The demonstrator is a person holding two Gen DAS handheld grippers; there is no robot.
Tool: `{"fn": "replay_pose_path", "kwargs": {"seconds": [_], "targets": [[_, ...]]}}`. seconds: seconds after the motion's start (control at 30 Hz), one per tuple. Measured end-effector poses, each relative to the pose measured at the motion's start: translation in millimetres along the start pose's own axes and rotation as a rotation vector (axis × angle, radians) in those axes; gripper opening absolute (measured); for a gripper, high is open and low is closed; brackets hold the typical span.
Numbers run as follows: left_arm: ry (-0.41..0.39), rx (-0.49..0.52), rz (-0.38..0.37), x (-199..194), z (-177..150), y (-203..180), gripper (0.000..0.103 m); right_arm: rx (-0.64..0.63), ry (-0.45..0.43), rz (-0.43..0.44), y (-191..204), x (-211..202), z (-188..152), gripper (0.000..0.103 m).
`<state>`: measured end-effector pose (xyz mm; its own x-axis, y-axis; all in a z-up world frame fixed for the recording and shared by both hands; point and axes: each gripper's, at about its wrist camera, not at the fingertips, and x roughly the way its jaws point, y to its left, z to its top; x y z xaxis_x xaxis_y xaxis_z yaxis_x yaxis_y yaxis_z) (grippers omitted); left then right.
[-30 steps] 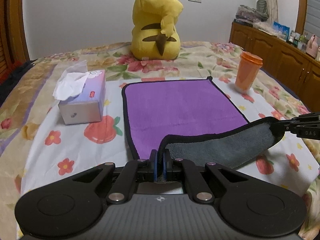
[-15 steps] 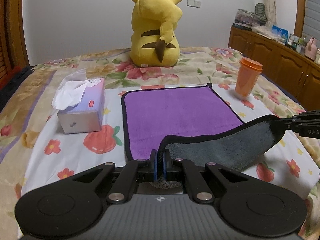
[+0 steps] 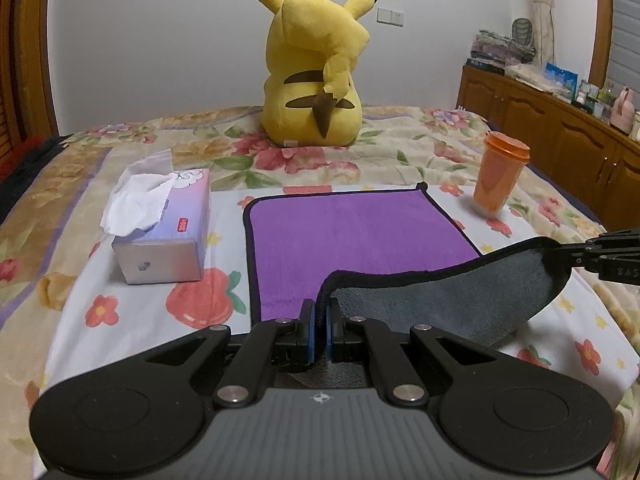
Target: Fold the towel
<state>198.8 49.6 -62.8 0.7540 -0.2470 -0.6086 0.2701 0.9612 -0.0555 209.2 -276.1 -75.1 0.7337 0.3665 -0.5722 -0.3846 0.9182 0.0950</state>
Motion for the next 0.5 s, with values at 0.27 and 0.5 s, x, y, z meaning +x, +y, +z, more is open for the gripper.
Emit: {"fn": "replay_pose_path", "kwargs": {"seconds": [0.27,0.5], "targets": [[-0.013,0.011,-0.005,7,7,2,0.008,-0.010,-0.026,0.013,-2,-2,6,0.004],[-0.006,0.014,-0.019,14,8,4,0.008,-0.030,-0.023,0.012,-5,7,6,0.004]]}}
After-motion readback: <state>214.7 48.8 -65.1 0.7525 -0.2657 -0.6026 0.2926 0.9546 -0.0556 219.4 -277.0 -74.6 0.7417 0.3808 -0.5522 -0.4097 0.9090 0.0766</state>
